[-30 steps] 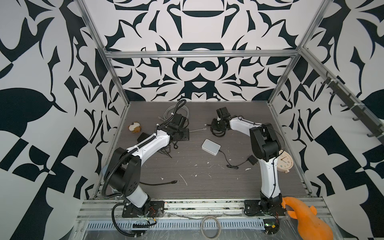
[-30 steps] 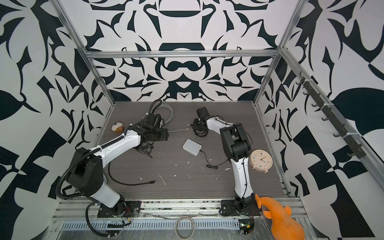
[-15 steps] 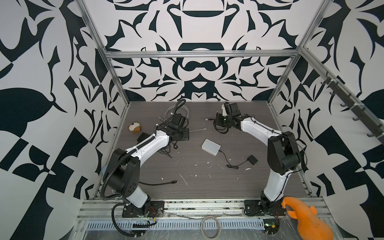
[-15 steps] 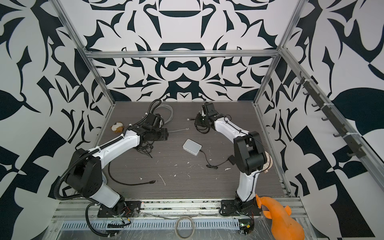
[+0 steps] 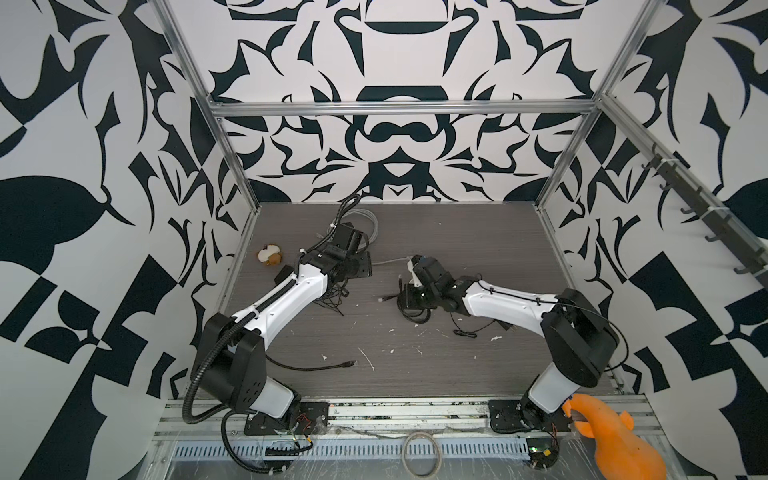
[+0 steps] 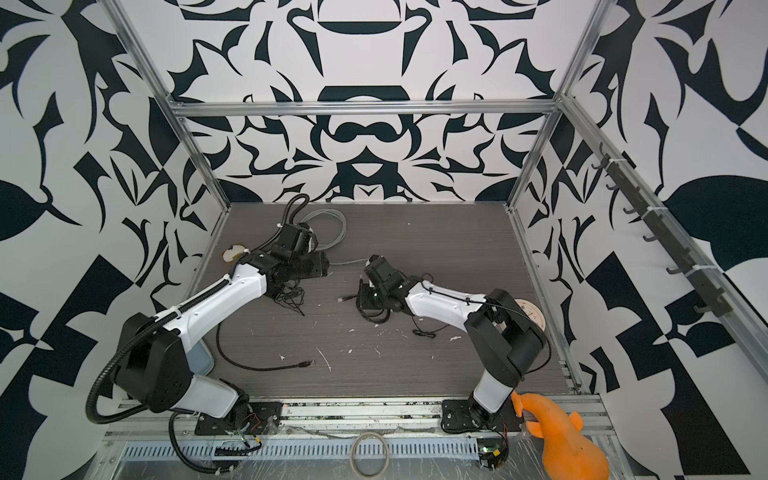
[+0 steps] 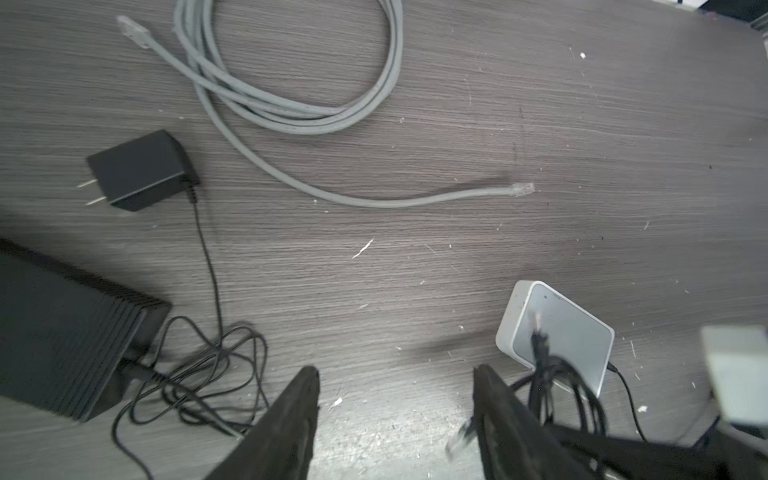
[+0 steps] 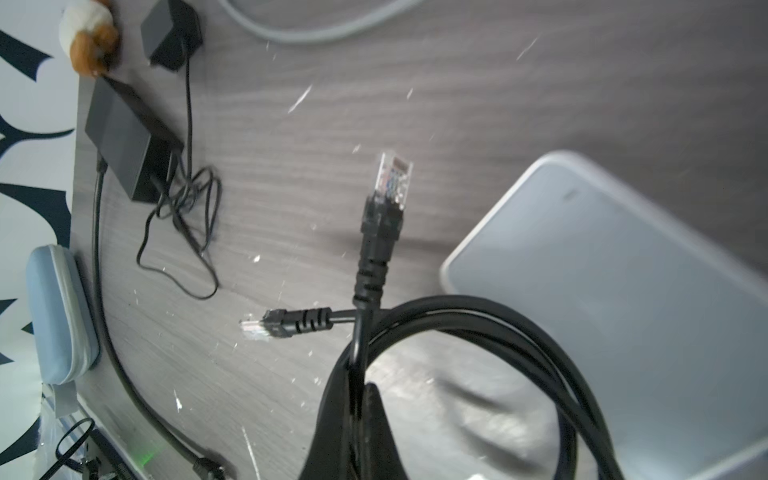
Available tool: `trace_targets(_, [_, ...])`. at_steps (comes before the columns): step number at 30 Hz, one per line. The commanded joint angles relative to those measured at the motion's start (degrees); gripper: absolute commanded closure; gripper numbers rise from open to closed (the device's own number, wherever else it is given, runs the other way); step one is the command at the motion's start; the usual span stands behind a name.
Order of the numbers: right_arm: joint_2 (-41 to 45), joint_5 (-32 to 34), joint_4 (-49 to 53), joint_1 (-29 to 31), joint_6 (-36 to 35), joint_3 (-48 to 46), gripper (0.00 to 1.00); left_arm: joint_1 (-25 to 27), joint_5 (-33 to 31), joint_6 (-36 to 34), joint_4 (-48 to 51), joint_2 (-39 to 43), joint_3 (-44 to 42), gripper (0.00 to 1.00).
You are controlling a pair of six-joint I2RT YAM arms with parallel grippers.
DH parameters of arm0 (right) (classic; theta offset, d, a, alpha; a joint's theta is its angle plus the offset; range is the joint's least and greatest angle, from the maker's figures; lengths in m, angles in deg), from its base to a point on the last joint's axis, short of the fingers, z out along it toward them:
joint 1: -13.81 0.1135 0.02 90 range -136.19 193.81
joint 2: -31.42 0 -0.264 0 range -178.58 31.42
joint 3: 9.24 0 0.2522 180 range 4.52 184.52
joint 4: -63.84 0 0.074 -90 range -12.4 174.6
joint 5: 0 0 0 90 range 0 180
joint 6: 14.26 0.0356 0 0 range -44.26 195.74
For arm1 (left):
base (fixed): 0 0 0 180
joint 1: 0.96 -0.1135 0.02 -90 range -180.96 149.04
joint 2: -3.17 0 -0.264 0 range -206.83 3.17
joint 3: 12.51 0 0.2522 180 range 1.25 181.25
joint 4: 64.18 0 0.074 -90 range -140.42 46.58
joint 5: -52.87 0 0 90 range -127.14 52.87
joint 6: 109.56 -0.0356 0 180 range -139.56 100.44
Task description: Insert the plug into the switch port
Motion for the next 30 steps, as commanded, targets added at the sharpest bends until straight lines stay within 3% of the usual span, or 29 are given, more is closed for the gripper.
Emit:
trace_targets(1, [-0.7,6.5,-4.5,3.2,7.0,0.3,1.0,-0.5,-0.9,1.3,3.0,2.2,-2.4,0.38])
trace_targets(4, [-3.3,8.4,-5.1,5.5,10.3,0.9,1.0,-0.5,0.2,1.7,2.9,2.7,-3.7,0.37])
trace_targets(8, [-4.6,8.2,-5.9,5.9,12.4,2.0,0.87,-0.6,2.7,1.9,2.5,2.2,-4.8,0.39])
trace_targets(14, [-0.6,8.7,-1.2,5.1,9.0,3.2,0.68,0.9,6.1,-1.7,1.1,1.8,-6.7,0.43])
trace_targets(19, [4.3,4.7,2.1,-1.3,1.3,0.3,0.65,1.9,9.1,-4.7,-2.3,0.1,-9.0,0.56])
trace_targets(22, [5.0,-0.2,3.9,-6.7,-3.9,-0.5,0.65,4.9,7.7,-6.3,-3.3,-2.6,-8.6,0.59])
trace_targets(30, [5.2,-3.3,5.2,-14.7,-9.8,-1.5,0.65,11.7,2.8,-4.3,-4.9,-11.3,-4.7,0.66])
